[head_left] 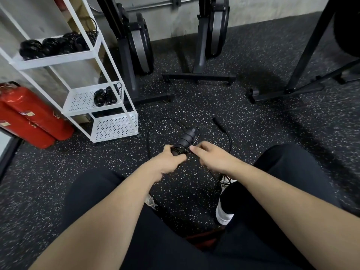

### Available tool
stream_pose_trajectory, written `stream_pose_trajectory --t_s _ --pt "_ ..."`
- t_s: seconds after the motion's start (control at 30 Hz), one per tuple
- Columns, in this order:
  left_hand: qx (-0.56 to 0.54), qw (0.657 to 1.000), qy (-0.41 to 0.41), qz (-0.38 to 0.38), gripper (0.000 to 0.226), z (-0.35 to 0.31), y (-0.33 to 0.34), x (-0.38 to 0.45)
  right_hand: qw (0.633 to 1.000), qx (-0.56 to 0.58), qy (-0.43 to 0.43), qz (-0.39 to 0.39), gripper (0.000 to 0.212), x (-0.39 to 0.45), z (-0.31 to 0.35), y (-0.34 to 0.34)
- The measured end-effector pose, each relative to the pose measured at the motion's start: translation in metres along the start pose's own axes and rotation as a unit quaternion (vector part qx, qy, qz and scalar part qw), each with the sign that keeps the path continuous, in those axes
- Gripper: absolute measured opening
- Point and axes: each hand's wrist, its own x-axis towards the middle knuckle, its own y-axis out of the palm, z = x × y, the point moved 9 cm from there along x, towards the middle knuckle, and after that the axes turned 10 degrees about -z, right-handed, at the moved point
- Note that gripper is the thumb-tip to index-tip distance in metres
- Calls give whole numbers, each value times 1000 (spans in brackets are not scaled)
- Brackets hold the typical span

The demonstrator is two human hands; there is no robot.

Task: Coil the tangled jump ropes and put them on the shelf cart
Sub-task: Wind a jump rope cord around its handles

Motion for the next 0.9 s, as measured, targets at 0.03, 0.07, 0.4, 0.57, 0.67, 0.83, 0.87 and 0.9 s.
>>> stream_pose_trajectory --t_s 0.03,0.07,0.4,0.57,0.67,0.83,0.87,0.9 --pt "-40 999 -11 11 66 0 3 0 1000 -3 21 4 38 1 -6 0" --pt "-80 996 -19 25 65 -1 5 -2 999 -1 37 9 43 0 -10 0" --pt "-249 938 -20 239 25 -34 24 -48 986 166 -4 26 27 -2 6 -8" --pt "-292 911 -5 292 58 -45 26 -61 968 248 -4 20 17 1 10 -12" --pt "-284 921 -7 267 78 -43 27 -57 966 259 -3 8 16 4 7 -14" --pt "-311 939 -14 148 75 -40 15 -48 972 232 12 -22 30 7 -3 -21" --pt "-319 938 -18 138 75 -40 16 -48 974 225 17 -32 30 8 -5 -22" --pt "-324 937 -20 126 75 -40 17 -47 974 222 24 -40 30 9 -7 -22"
